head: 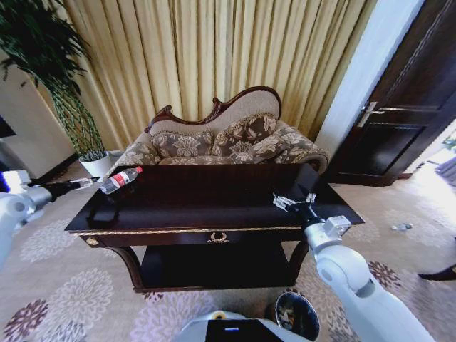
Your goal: Move to the front of the table and place the trash on the table into the trash bin.
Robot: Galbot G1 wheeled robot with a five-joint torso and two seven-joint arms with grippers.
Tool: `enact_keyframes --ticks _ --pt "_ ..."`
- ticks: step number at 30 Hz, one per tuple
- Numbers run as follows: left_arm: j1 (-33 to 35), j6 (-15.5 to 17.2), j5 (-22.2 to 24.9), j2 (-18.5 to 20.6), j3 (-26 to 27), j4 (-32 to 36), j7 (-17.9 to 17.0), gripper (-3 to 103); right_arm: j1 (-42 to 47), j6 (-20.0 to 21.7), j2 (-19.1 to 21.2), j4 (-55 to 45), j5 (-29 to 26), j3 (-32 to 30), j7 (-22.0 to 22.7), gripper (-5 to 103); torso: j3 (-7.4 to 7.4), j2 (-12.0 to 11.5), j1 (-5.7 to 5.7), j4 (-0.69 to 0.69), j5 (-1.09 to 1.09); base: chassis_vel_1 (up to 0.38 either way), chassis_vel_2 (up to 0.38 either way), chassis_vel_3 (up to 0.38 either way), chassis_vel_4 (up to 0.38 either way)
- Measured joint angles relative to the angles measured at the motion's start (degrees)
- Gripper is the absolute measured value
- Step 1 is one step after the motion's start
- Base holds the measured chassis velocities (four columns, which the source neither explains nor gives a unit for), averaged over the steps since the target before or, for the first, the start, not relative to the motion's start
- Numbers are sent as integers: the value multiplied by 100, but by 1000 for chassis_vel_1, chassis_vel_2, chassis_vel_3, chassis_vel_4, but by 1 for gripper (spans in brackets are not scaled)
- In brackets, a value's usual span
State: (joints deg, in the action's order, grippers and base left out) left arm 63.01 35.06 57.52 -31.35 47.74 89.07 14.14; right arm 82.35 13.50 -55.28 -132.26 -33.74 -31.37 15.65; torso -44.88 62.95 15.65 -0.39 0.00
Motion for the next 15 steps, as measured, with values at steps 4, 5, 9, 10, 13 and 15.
enact_keyframes --ticks 4,5,9,10,13,15 --pt "248 -6 -198 -388 199 460 58 100 -10 1 1 2 -2 2 -1 100 0 0 0 -1 -1 0 0 0 0" --pt "248 -6 -198 -388 199 460 58 100 -10 1 1 2 -2 2 -1 100 0 0 0 -1 -1 0 0 0 0" --pt "252 -14 -293 -468 137 624 59 100 -20 5 21 12 -10 -1 0 100 0 0 0 -1 1 0 0 0 0" --pt "167 -35 -311 -452 63 612 57 100 -20 5 21 22 -11 -4 0 100 0 0 0 0 0 0 0 0 0" --pt "-72 -79 -317 -355 -124 497 44 100 -11 5 8 49 -7 -11 -2 100 0 0 0 -3 1 0 0 0 0" --pt "-246 -94 -304 -289 -298 370 -41 100 -9 4 -25 90 9 -6 -16 100 0 0 0 -2 0 0 0 0 0"
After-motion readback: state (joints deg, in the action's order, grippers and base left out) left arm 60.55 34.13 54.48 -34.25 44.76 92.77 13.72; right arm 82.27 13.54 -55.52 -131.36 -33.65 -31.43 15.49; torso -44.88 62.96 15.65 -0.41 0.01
